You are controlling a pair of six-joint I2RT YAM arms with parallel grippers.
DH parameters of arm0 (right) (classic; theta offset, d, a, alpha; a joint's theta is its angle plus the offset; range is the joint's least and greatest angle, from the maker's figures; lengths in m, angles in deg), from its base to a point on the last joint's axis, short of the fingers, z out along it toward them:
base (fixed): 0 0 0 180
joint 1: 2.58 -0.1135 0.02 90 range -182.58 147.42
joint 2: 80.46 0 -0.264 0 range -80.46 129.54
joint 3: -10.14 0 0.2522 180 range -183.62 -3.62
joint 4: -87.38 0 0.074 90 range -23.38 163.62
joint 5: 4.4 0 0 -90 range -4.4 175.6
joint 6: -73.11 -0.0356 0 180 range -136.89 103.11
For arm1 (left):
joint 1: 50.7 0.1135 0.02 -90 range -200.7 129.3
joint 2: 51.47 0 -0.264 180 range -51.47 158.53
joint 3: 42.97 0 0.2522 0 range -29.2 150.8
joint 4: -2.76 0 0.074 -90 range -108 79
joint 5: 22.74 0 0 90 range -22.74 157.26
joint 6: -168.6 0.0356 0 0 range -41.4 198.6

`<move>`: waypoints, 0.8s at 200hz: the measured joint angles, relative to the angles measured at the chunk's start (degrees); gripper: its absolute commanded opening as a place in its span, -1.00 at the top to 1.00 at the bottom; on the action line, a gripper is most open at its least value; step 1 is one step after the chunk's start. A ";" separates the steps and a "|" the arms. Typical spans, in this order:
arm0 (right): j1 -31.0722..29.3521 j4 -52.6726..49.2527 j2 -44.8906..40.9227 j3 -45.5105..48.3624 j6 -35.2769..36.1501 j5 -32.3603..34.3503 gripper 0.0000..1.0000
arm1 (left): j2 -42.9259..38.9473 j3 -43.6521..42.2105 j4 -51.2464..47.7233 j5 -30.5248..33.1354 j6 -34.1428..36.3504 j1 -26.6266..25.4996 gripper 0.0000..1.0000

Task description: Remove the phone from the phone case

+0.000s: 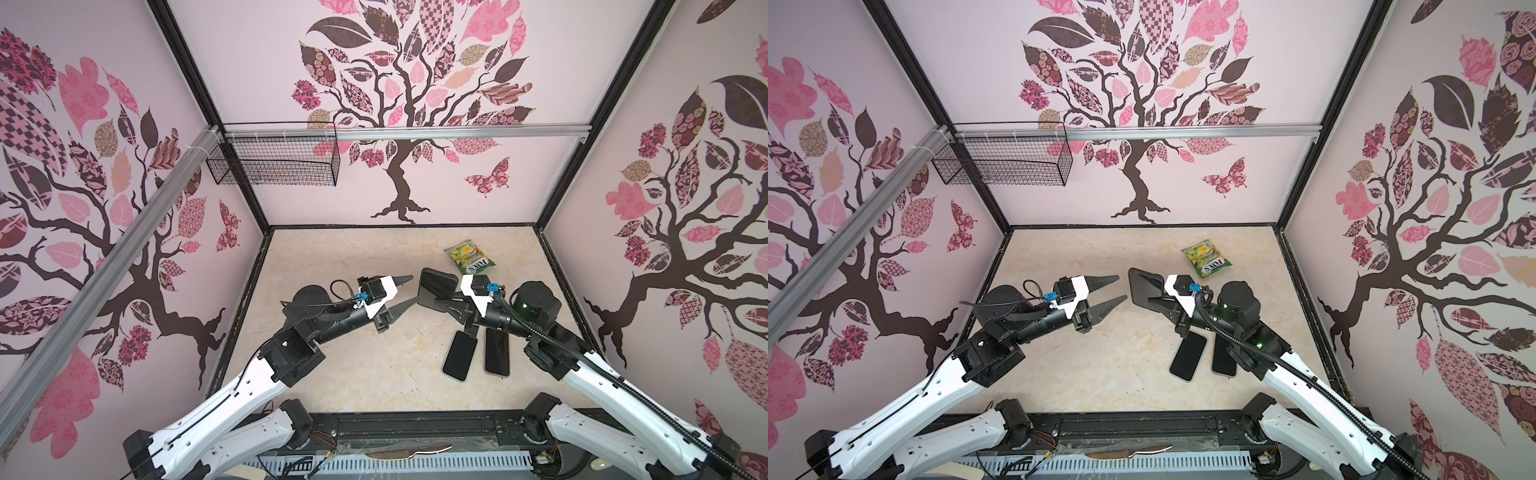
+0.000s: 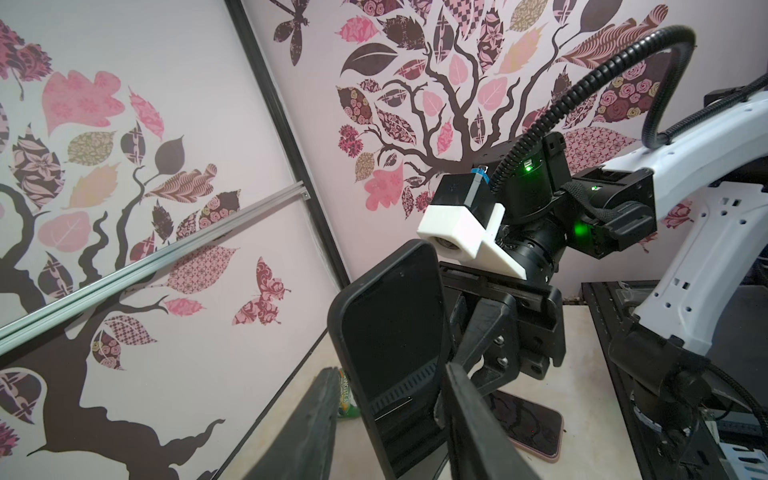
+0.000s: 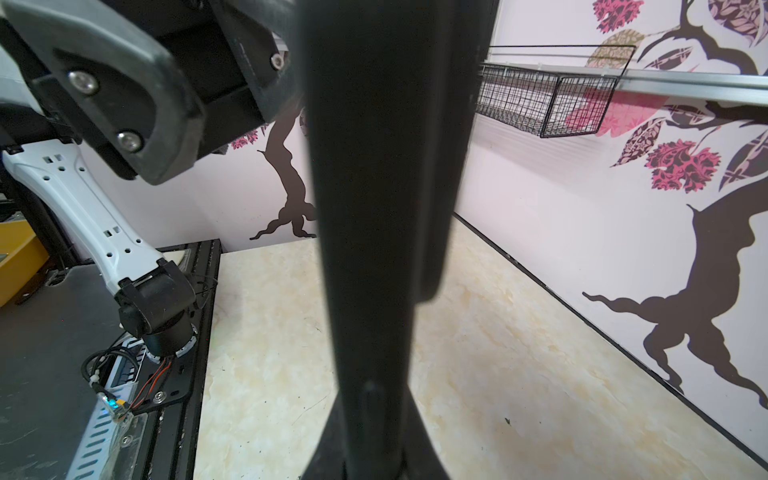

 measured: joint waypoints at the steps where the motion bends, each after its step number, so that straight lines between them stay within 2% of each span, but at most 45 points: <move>1: 0.00 0.02 -0.02 0.00 0.02 -0.04 1.00 | -0.04 0.00 0.04 0.00 -0.02 0.00 0.11; 29: 0.00 2.86 -0.09 1.33 0.17 -1.68 1.00 | -1.07 -0.02 2.58 0.37 -3.06 0.00 -0.07; 50: 0.00 3.67 0.15 2.08 0.04 -2.12 1.00 | -1.42 0.02 4.57 1.16 -10.08 1.07 -0.19; 84: 0.00 4.17 0.42 2.08 -1.44 -1.57 1.00 | 0.39 1.70 5.55 -2.56 -26.40 10.32 -0.21; 110: 0.00 5.90 0.85 2.08 -6.64 -0.74 1.00 | 3.19 3.93 5.35 -5.68 -37.46 14.21 -0.24; 160: 0.00 15.58 4.63 3.91 -22.36 -2.43 1.00 | 5.33 6.10 5.62 -9.44 -50.60 14.43 -0.22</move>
